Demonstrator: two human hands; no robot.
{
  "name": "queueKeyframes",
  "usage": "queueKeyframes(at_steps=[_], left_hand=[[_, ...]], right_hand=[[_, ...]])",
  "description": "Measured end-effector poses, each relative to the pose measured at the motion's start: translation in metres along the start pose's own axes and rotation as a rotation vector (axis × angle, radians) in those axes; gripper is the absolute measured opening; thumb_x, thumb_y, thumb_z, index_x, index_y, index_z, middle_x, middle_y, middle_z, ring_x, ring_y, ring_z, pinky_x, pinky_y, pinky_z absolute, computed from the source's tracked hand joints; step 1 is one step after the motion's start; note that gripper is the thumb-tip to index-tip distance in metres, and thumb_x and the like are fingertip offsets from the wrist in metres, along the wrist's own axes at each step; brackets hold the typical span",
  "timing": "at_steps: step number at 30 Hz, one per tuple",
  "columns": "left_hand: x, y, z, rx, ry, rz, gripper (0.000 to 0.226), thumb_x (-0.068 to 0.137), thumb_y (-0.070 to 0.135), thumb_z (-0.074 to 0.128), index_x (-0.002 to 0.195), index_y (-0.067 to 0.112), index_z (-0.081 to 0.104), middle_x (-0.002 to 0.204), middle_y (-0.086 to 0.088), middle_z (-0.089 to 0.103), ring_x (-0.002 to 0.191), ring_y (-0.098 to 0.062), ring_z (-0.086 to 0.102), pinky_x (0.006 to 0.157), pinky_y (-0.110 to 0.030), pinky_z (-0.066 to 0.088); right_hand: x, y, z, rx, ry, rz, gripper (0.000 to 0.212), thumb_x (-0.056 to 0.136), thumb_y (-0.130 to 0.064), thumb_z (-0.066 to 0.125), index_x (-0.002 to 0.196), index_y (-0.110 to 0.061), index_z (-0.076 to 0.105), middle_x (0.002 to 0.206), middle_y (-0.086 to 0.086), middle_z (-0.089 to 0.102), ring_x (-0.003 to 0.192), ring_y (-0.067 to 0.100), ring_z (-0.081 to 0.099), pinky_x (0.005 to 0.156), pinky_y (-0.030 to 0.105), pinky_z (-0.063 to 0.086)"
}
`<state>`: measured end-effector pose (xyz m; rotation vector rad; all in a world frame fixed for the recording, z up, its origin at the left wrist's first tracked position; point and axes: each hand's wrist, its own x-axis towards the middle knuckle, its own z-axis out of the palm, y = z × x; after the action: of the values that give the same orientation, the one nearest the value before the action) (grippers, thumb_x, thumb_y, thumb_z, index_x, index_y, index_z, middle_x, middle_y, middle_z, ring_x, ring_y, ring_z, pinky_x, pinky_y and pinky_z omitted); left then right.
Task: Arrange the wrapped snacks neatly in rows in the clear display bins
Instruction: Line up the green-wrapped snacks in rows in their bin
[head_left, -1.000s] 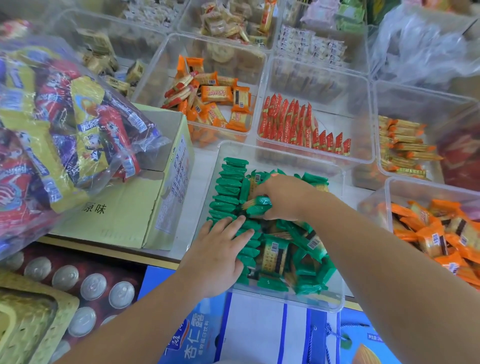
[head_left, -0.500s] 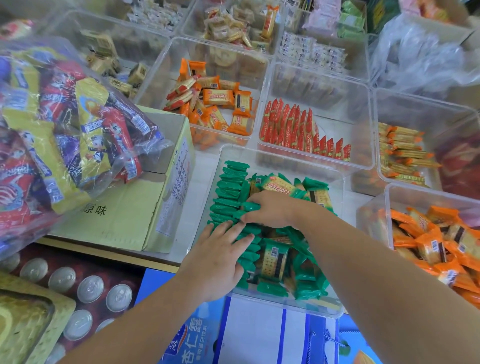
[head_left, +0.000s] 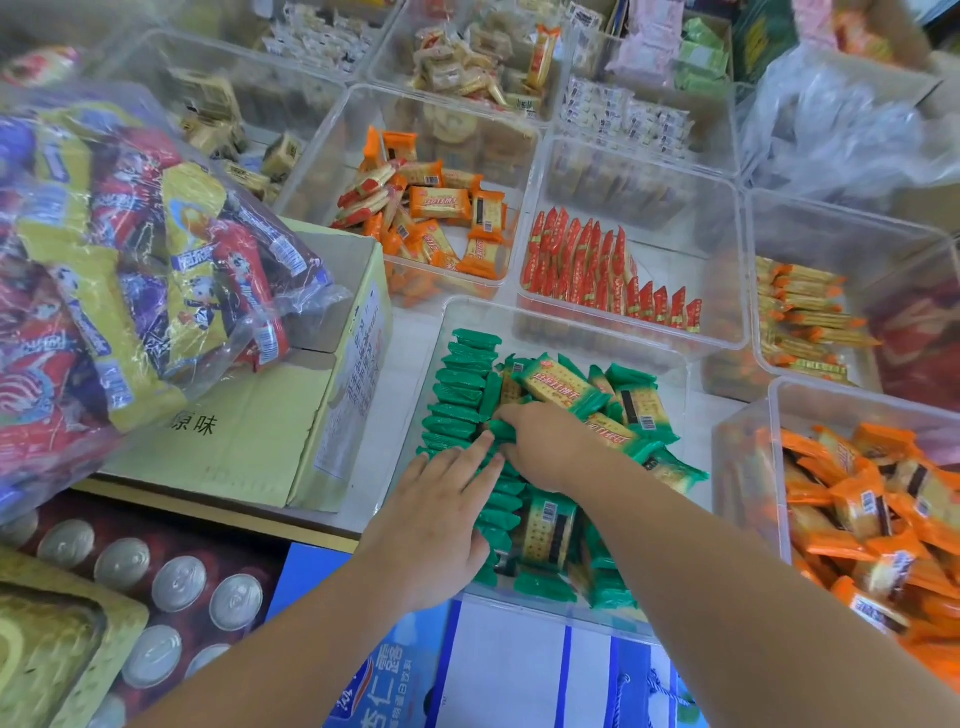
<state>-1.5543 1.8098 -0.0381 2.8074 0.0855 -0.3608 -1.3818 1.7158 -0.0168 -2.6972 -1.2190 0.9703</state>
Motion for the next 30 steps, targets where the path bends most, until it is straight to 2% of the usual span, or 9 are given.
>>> queueKeyframes(at_steps=[5, 9, 11, 14, 16, 18, 21, 25, 30], left_hand=[[0.000, -0.001, 0.003, 0.011, 0.007, -0.003, 0.075, 0.096, 0.044, 0.037, 0.161, 0.024, 0.006, 0.168, 0.003, 0.000, 0.151, -0.019, 0.007, 0.125, -0.045, 0.007], [-0.001, -0.001, 0.003, -0.041, 0.028, -0.013, 0.079, 0.095, 0.043, 0.041, 0.159, 0.029, -0.004, 0.167, 0.003, -0.007, 0.152, -0.021, 0.006, 0.126, -0.045, 0.007], [-0.002, 0.000, 0.003, -0.052, 0.044, -0.014, 0.082, 0.095, 0.043, 0.042, 0.158, 0.030, -0.009, 0.167, 0.003, -0.012, 0.152, -0.023, 0.007, 0.126, -0.045, 0.009], [-0.002, 0.001, 0.002, -0.068, 0.082, -0.028, 0.086, 0.094, 0.045, 0.046, 0.158, 0.032, -0.010, 0.166, 0.003, -0.018, 0.151, -0.024, 0.011, 0.124, -0.043, 0.010], [-0.002, 0.002, 0.003, -0.081, 0.108, -0.042, 0.089, 0.094, 0.047, 0.048, 0.158, 0.034, -0.012, 0.166, 0.005, -0.021, 0.151, -0.024, 0.011, 0.123, -0.042, 0.010], [-0.002, 0.003, 0.003, -0.080, 0.126, -0.045, 0.089, 0.093, 0.049, 0.048, 0.157, 0.035, -0.013, 0.166, 0.005, -0.020, 0.151, -0.024, 0.013, 0.123, -0.040, 0.009], [-0.002, 0.004, 0.004, -0.069, 0.138, -0.040, 0.089, 0.092, 0.051, 0.049, 0.158, 0.035, -0.009, 0.167, 0.003, -0.017, 0.150, -0.026, 0.018, 0.122, -0.041, 0.013], [0.000, 0.004, 0.003, -0.059, 0.118, -0.039, 0.091, 0.092, 0.052, 0.050, 0.159, 0.032, -0.007, 0.166, 0.004, -0.023, 0.149, -0.025, 0.016, 0.123, -0.046, 0.021], [0.014, 0.009, -0.005, -0.074, 0.119, -0.060, 0.092, 0.092, 0.052, 0.053, 0.160, 0.030, -0.004, 0.165, 0.007, -0.025, 0.152, -0.023, 0.009, 0.124, -0.047, 0.018]], right_hand=[[-0.002, 0.007, -0.006, 0.168, -0.007, 0.024, 0.044, 0.091, -0.033, 0.062, 0.132, -0.018, 0.057, 0.123, 0.005, 0.064, 0.103, 0.023, 0.060, 0.084, 0.034, 0.052], [-0.011, 0.016, -0.024, 0.435, -0.143, 0.038, 0.044, 0.100, -0.026, 0.045, 0.143, -0.017, 0.053, 0.141, 0.003, 0.054, 0.109, 0.026, 0.062, 0.092, 0.039, 0.055], [-0.015, 0.019, -0.028, 0.337, -0.103, 0.017, 0.043, 0.104, -0.021, 0.041, 0.146, -0.016, 0.050, 0.145, 0.007, 0.053, 0.111, 0.029, 0.063, 0.097, 0.039, 0.052], [-0.020, 0.022, -0.031, 0.103, 0.068, -0.038, 0.043, 0.102, -0.025, 0.049, 0.145, -0.019, 0.050, 0.140, 0.006, 0.059, 0.122, 0.027, 0.058, 0.102, 0.039, 0.048], [-0.024, 0.025, -0.034, 0.069, 0.215, -0.034, 0.041, 0.099, -0.028, 0.054, 0.140, -0.025, 0.054, 0.131, -0.001, 0.065, 0.115, 0.023, 0.061, 0.096, 0.039, 0.053], [-0.028, 0.029, -0.038, 0.077, 0.354, -0.008, 0.034, 0.096, -0.029, 0.058, 0.130, -0.029, 0.061, 0.114, -0.008, 0.071, 0.098, 0.018, 0.065, 0.081, 0.036, 0.058], [-0.033, 0.037, -0.043, 0.076, 0.463, 0.001, 0.027, 0.092, -0.028, 0.063, 0.118, -0.029, 0.067, 0.101, -0.011, 0.069, 0.087, 0.015, 0.064, 0.068, 0.030, 0.055], [-0.029, 0.046, -0.041, 0.061, 0.484, -0.017, 0.030, 0.090, -0.027, 0.068, 0.120, -0.025, 0.068, 0.113, -0.005, 0.064, 0.100, 0.017, 0.060, 0.075, 0.032, 0.055], [-0.017, 0.051, -0.041, 0.059, 0.481, -0.006, 0.052, 0.090, -0.030, 0.068, 0.139, -0.028, 0.053, 0.137, -0.004, 0.051, 0.099, 0.021, 0.063, 0.074, 0.038, 0.058]])
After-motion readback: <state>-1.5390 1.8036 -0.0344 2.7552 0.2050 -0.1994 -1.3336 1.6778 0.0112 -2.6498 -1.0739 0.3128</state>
